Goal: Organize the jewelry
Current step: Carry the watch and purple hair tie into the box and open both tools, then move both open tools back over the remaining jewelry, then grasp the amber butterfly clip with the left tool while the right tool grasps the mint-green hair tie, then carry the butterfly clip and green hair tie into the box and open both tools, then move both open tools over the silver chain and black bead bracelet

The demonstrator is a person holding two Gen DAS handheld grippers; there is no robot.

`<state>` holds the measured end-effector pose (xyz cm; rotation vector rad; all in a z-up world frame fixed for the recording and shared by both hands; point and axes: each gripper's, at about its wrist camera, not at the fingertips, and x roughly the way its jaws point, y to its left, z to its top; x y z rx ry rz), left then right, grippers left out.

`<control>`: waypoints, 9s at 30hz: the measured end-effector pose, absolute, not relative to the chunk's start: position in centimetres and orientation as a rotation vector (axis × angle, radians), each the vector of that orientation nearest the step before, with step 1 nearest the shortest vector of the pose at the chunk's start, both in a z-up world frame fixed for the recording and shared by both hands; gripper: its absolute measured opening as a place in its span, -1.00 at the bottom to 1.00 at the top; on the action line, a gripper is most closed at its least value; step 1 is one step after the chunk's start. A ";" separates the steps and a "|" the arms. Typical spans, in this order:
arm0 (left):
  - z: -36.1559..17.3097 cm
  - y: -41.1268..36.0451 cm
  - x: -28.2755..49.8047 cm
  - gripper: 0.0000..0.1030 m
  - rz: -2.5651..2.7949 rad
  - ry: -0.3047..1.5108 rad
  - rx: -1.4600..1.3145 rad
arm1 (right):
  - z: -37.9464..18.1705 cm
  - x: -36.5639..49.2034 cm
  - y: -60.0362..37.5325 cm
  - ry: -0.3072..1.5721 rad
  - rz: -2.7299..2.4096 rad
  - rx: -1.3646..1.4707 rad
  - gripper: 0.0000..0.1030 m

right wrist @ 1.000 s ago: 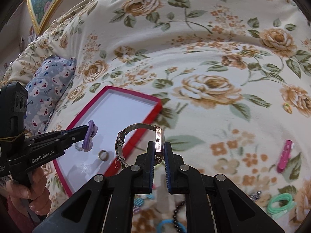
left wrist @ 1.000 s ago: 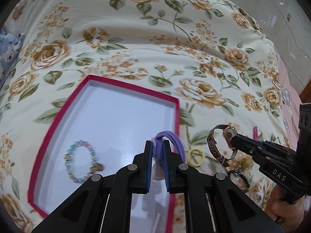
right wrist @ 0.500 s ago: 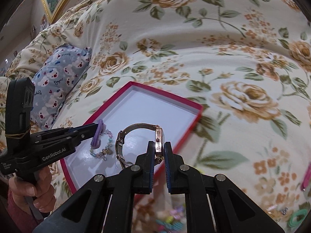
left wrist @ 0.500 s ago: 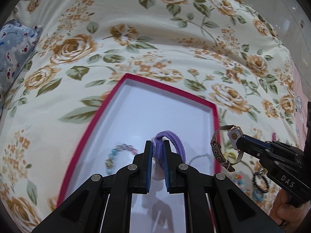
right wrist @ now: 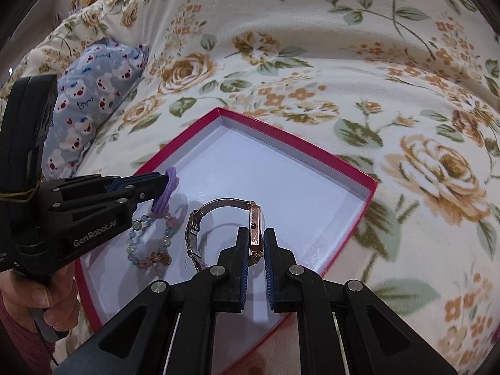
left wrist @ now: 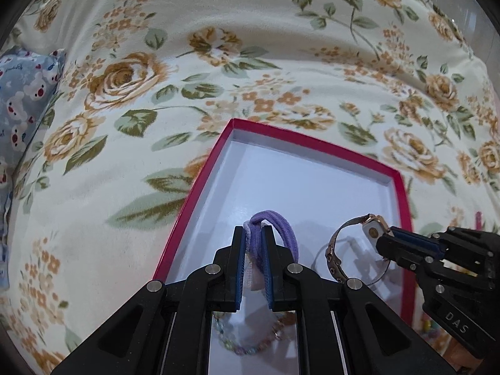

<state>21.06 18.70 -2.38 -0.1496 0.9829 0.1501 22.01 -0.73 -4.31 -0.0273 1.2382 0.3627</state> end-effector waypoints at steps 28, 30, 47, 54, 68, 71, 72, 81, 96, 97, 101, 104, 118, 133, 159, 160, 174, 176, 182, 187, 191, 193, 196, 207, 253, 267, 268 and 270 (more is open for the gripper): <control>-2.3 19.4 20.0 -0.05 0.191 0.992 -0.209 | -2.5 21.4 -1.9 1.206 0.360 0.050 -0.49; -1.5 19.6 18.9 0.15 0.201 0.964 -0.240 | -1.6 20.9 -2.4 1.184 0.357 0.070 -0.25; 1.9 16.9 12.9 0.40 0.179 0.902 -0.291 | 3.8 13.8 -11.6 1.099 0.181 0.172 -0.19; 2.7 13.8 12.3 0.40 0.103 0.908 -0.266 | 4.8 10.8 -17.5 1.089 0.046 0.203 -0.18; 2.7 6.7 13.0 0.40 -0.076 0.956 -0.183 | 6.0 6.1 -24.8 1.068 -0.119 0.255 -0.10; 2.5 5.4 13.4 0.40 -0.109 0.970 -0.170 | 5.9 5.6 -25.7 1.067 -0.137 0.262 -0.10; 2.4 5.0 13.6 0.40 -0.116 0.972 -0.167 | 5.9 5.5 -25.8 1.067 -0.140 0.264 -0.10; 0.8 0.2 15.8 0.48 -0.273 1.007 -0.107 | 5.2 5.3 -27.9 1.098 -0.189 0.264 -0.04; -2.8 -5.9 21.9 0.52 -0.417 1.031 -0.041 | 2.3 7.0 -29.1 1.172 -0.198 0.253 -0.08; -3.0 -6.2 22.2 0.52 -0.421 1.033 -0.034 | 2.1 7.1 -29.2 1.176 -0.198 0.251 -0.12; -4.0 -7.3 22.9 0.45 -0.425 1.042 -0.017 | 1.4 7.2 -29.0 1.190 -0.193 0.238 -0.61; -4.6 -7.6 23.2 -0.25 -0.443 1.057 -0.023 | 1.5 7.1 -28.9 1.182 -0.185 0.233 -0.68; -2.1 -4.7 20.5 -0.45 -0.439 1.001 -0.072 | 3.4 7.1 -26.7 1.129 -0.113 0.246 -0.74; 1.6 2.7 14.7 -0.45 -0.308 0.921 -0.146 | 4.0 8.2 -20.5 1.129 0.030 0.222 -0.74; 3.0 13.8 8.4 -0.45 -0.085 0.891 -0.266 | 3.4 11.2 -9.9 1.150 0.250 0.171 -0.74; 3.0 14.3 8.2 -0.45 -0.073 0.891 -0.271 | 3.3 11.4 -9.4 1.152 0.259 0.168 -0.74; 2.0 18.4 7.7 -0.45 0.082 0.912 -0.276 | 0.9 14.3 -1.7 1.184 0.404 0.128 -0.74; 1.7 18.9 8.1 -0.45 0.097 0.917 -0.279 | 0.3 14.7 -0.9 1.192 0.415 0.119 -0.74; 0.6 19.8 9.3 -0.45 0.128 0.937 -0.271 | -1.8 15.8 0.5 1.225 0.424 0.093 -0.73; -0.3 20.3 10.6 -0.45 0.156 0.947 -0.256 | -3.3 16.5 0.9 1.247 0.417 0.071 -0.73; -0.8 20.3 11.3 -0.45 0.164 0.953 -0.244 | -4.1 16.9 1.0 1.262 0.411 0.061 -0.71; -1.0 20.2 11.4 -0.44 0.162 0.953 -0.241 | -4.5 17.0 1.0 1.271 0.410 0.059 -0.66; -1.0 20.0 11.6 -0.43 0.164 0.956 -0.236 | -5.0 17.0 0.8 1.281 0.406 0.067 -0.65; -1.1 19.8 11.8 -0.43 0.172 0.962 -0.222 | -4.6 17.1 0.2 1.272 0.406 0.100 -0.46; 3.7 13.3 6.8 0.22 0.020 0.906 -0.240 | 4.3 8.5 -15.5 1.107 0.093 0.240 -0.18; 3.2 8.3 8.6 0.22 -0.098 0.949 -0.167 | 4.8 4.9 -21.7 1.098 -0.048 0.287 -0.17; 3.2 8.0 8.8 0.22 -0.104 0.953 -0.161 | 4.8 4.9 -21.9 1.098 -0.050 0.289 -0.17; 3.0 7.4 9.1 0.22 -0.113 0.958 -0.153 | 4.8 4.9 -22.2 1.098 -0.053 0.293 -0.17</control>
